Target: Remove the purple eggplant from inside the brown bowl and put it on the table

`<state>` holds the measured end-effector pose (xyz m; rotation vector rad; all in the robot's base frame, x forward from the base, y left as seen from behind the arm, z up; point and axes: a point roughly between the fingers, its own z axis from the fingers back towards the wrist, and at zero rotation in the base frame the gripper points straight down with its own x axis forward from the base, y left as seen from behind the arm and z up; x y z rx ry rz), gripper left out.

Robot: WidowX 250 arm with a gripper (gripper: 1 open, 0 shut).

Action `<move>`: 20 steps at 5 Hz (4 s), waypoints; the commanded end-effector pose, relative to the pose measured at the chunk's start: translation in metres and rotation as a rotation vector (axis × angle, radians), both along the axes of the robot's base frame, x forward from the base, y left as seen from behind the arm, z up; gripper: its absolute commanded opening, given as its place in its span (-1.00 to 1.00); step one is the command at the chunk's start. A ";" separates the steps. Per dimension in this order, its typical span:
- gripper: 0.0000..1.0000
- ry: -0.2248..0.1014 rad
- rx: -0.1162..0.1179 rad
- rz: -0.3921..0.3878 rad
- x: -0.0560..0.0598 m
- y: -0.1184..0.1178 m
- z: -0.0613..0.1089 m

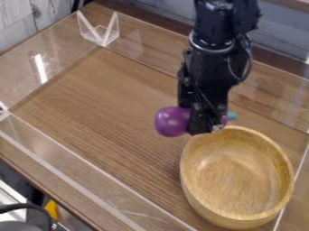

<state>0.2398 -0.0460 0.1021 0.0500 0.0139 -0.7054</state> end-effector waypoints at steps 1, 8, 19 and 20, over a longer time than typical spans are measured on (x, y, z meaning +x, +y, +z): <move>-1.00 -0.077 0.000 0.022 0.010 0.006 0.023; -1.00 0.037 -0.015 0.123 -0.021 0.033 -0.028; -1.00 0.102 -0.050 0.202 -0.022 0.031 -0.051; -1.00 0.102 -0.052 0.209 -0.021 0.030 -0.050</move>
